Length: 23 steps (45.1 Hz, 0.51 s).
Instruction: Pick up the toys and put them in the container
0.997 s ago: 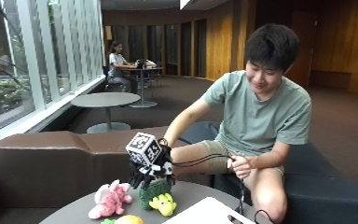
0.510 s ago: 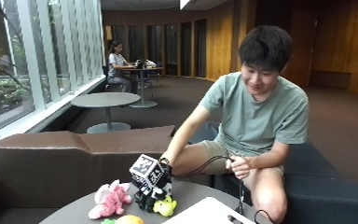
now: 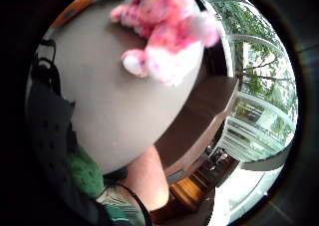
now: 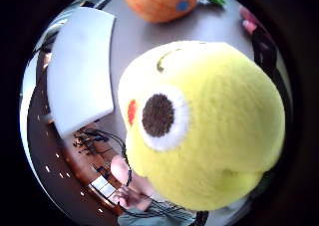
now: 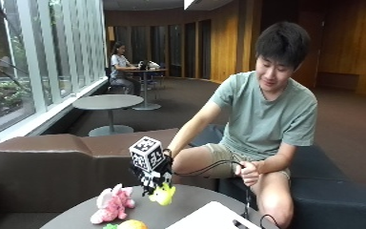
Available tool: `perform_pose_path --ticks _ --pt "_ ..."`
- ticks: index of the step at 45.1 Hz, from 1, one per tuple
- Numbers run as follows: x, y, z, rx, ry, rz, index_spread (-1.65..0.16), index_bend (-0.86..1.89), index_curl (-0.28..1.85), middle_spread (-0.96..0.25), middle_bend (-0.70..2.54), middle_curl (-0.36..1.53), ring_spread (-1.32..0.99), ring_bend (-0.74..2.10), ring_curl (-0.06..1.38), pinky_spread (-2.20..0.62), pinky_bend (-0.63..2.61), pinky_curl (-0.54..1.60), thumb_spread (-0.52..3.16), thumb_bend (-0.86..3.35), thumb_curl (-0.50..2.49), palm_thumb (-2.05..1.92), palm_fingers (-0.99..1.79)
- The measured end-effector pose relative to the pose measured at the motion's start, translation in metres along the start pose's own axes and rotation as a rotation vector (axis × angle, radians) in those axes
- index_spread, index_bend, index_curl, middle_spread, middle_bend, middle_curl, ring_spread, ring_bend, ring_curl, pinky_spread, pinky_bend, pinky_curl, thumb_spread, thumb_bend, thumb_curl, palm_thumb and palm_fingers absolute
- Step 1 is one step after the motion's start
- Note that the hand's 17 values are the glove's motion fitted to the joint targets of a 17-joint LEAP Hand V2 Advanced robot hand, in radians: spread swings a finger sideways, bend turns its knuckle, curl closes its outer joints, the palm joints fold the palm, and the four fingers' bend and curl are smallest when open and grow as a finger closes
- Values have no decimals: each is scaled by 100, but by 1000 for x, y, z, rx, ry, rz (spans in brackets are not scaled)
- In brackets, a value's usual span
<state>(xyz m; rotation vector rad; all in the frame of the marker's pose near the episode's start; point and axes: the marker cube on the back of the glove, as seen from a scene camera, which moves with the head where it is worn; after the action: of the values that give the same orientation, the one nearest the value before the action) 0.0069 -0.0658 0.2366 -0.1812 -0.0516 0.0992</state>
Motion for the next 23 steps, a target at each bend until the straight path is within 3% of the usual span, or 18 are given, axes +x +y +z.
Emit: perform_pose_path --ticks 23 --pt "-53 42 -231 259 115 -39 -27 84 62 -28 110 68 -43 141 66 -36 123 53 84 14 80 59 99"
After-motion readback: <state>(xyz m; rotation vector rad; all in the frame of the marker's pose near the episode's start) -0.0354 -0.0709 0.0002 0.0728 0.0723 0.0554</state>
